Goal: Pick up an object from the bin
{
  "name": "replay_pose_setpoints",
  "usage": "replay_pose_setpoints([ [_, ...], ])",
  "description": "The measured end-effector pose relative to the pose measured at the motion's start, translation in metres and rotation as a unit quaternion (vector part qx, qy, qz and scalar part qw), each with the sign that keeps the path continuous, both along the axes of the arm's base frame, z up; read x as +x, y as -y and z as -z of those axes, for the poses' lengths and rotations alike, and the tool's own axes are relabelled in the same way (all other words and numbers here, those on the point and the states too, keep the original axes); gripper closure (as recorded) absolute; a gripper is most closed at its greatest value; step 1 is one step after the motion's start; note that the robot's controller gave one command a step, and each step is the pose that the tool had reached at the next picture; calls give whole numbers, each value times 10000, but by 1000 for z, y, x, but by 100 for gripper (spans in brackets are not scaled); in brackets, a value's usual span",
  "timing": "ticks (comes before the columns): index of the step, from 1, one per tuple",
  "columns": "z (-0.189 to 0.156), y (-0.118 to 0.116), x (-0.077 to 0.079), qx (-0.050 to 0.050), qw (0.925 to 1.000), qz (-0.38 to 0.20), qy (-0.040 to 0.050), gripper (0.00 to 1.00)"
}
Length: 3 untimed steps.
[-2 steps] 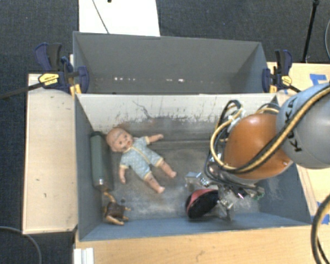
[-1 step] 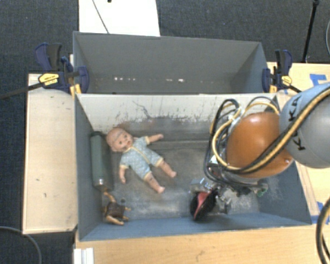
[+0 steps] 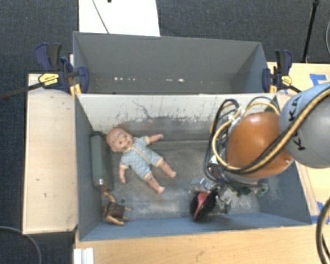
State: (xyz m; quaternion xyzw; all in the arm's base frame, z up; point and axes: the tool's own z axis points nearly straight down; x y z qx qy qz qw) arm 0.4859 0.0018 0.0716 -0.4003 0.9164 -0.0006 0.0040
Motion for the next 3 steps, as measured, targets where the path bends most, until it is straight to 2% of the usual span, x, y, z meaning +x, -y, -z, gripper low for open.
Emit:
replay_pose_setpoints([
  [1, -5, 0, -1, 3, 10000, 6, -18, 100],
  [2, -25, 0, -3, -2, 10000, 4, -67, 100],
  [3, -44, 0, -2, -3, 10000, 8, -45, 100],
])
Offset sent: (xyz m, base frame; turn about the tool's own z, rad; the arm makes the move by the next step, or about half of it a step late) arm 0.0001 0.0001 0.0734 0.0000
